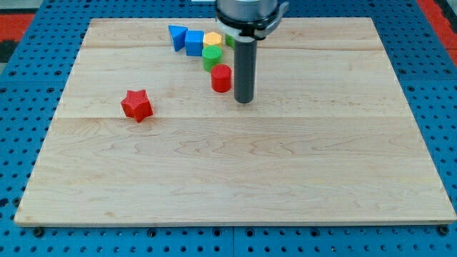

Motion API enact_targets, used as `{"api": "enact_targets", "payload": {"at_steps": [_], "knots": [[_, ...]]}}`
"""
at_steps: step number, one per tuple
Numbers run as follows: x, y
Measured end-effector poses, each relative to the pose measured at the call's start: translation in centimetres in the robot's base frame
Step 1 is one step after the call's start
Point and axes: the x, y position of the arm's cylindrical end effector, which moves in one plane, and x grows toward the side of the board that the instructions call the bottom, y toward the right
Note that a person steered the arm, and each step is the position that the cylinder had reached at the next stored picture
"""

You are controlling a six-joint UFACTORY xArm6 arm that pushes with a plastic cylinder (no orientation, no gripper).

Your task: Move the red star below the red circle

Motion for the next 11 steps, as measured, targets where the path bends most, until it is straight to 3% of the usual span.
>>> {"api": "enact_targets", "payload": {"at_steps": [1,2,3,4,5,7,8,9,10,11], "knots": [[-1.4,-4.4],[-1.0,-4.4],[5.8,-6.1],[10.9,-17.4],[7.4,-21.1],[5.0,-13.3],[5.8,-20.3],[3.0,-19.3],[0.5,-11.8],[0.5,-8.4]]}}
